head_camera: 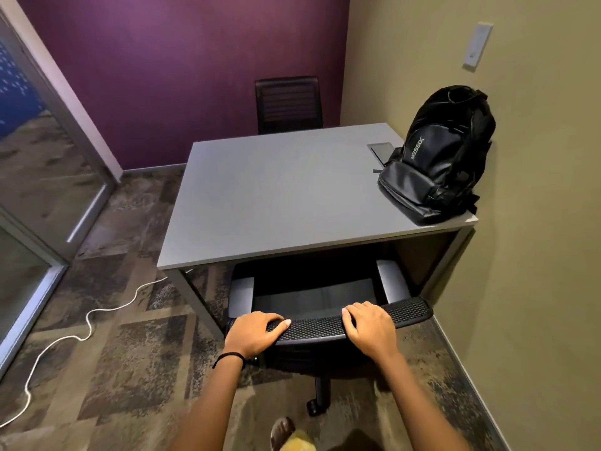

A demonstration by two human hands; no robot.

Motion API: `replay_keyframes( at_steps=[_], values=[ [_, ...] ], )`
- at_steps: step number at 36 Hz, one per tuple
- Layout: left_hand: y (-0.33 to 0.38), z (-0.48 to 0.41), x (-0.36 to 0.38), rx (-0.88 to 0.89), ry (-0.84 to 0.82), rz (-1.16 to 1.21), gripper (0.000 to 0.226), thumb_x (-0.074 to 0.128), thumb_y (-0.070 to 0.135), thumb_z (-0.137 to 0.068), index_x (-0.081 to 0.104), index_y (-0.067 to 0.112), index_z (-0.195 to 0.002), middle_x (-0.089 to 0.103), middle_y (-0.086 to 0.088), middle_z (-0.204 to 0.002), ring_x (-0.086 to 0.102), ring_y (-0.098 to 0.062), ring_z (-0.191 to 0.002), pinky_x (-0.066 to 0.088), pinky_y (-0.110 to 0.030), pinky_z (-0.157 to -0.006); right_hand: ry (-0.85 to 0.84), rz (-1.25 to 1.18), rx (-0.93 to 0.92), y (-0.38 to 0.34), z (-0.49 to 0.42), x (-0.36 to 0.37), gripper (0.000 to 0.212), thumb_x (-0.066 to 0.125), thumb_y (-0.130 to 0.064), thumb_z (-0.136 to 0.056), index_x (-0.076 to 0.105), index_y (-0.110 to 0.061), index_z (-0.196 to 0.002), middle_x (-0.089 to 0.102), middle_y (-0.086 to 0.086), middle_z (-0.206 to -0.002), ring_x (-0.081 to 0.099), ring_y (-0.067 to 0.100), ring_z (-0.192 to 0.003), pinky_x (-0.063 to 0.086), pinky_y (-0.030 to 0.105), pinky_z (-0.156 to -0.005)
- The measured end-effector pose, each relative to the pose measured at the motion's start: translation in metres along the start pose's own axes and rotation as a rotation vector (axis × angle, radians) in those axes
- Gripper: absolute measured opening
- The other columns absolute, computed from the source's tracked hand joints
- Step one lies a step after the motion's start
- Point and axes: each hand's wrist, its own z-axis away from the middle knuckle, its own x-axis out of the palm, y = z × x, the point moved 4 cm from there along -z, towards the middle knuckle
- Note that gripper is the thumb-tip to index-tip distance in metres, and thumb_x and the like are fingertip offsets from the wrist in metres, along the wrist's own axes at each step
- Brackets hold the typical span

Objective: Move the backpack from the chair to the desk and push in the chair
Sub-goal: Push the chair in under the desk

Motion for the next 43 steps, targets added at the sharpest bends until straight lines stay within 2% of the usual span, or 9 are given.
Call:
replay_keyframes(
  at_steps=[3,8,13,16,23,28,35,40,43],
  values=[
    [0.0,-0.002,0.0,-0.014,-0.022,0.01,0.051,0.032,0.068,-0.089,0.066,0.036,-0.111,0.073,0.012,-0.107,0.066,-0.01,-0.096,0.049,-0.024,-0.072,0.011,-0.017,-0.015,0.0,-0.001,0.0,0.039,0.036,-0.038,-0.088,0.066,-0.021,-0.07,0.068,-0.006,-0.068,0.062,0.011,-0.064,0.037,0.019,-0.059],
    [-0.002,-0.006,0.0,-0.025,-0.034,0.025,0.051,0.033,0.068,-0.088,0.066,0.036,-0.111,0.072,0.012,-0.11,0.065,-0.011,-0.099,0.051,-0.027,-0.078,0.021,0.019,-0.019,0.002,-0.005,-0.002,0.038,0.035,-0.039,-0.087,0.065,-0.024,-0.067,0.066,-0.008,-0.064,0.06,0.008,-0.06,0.028,0.015,-0.058],
    [-0.003,-0.013,-0.004,-0.075,-0.059,0.103,0.048,0.035,0.066,-0.089,0.067,0.037,-0.11,0.071,0.013,-0.112,0.064,-0.013,-0.102,0.052,-0.035,-0.089,0.008,0.012,-0.009,0.002,-0.01,0.001,0.04,0.034,-0.04,-0.087,0.067,-0.024,-0.07,0.068,-0.008,-0.067,0.061,0.008,-0.063,0.041,0.017,-0.056],
    [-0.004,-0.015,-0.003,-0.084,-0.059,0.11,0.047,0.036,0.066,-0.09,0.067,0.037,-0.11,0.071,0.014,-0.111,0.064,-0.012,-0.102,0.052,-0.035,-0.088,-0.001,-0.001,-0.008,0.004,-0.012,0.002,0.04,0.035,-0.041,-0.088,0.067,-0.024,-0.072,0.069,-0.007,-0.069,0.062,0.009,-0.065,0.043,0.018,-0.057],
    [0.003,-0.017,-0.003,-0.084,-0.022,0.13,0.06,0.029,0.074,-0.081,0.068,0.037,-0.108,0.073,0.015,-0.108,0.065,-0.009,-0.099,0.052,-0.03,-0.083,0.02,0.038,-0.023,0.011,-0.019,0.001,0.037,0.037,-0.04,-0.086,0.062,-0.025,-0.064,0.064,-0.009,-0.059,0.059,0.007,-0.056,0.029,0.016,-0.052],
    [0.01,-0.019,-0.001,-0.07,-0.009,0.124,0.06,0.028,0.074,-0.081,0.067,0.038,-0.108,0.073,0.016,-0.108,0.066,-0.007,-0.098,0.05,-0.025,-0.076,0.029,0.032,-0.032,0.019,-0.023,-0.001,0.036,0.038,-0.038,-0.086,0.063,-0.024,-0.063,0.063,-0.009,-0.058,0.059,0.007,-0.055,0.028,0.016,-0.051],
    [0.024,-0.028,0.0,-0.009,-0.023,0.097,0.055,0.032,0.068,-0.087,0.066,0.033,-0.112,0.072,0.011,-0.11,0.066,-0.01,-0.099,0.054,-0.03,-0.084,0.023,0.012,-0.032,0.032,-0.034,-0.004,0.038,0.035,-0.037,-0.085,0.062,-0.023,-0.061,0.062,-0.008,-0.056,0.057,0.007,-0.053,0.028,0.016,-0.049],
    [0.027,-0.038,-0.001,-0.014,-0.013,0.113,0.057,0.031,0.069,-0.086,0.066,0.033,-0.112,0.073,0.011,-0.11,0.066,-0.01,-0.099,0.055,-0.032,-0.087,0.03,0.022,-0.036,0.039,-0.044,-0.006,0.037,0.036,-0.036,-0.084,0.061,-0.024,-0.059,0.06,-0.008,-0.053,0.056,0.006,-0.05,0.013,0.006,-0.048],
    [0.027,-0.045,0.001,-0.019,-0.002,0.117,0.054,0.032,0.068,-0.087,0.066,0.034,-0.113,0.072,0.011,-0.11,0.066,-0.01,-0.099,0.054,-0.03,-0.086,0.018,0.027,-0.031,0.043,-0.051,-0.003,0.037,0.036,-0.037,-0.084,0.063,-0.025,-0.061,0.06,-0.008,-0.054,0.056,0.007,-0.052,0.026,0.013,-0.048]
  ],
)
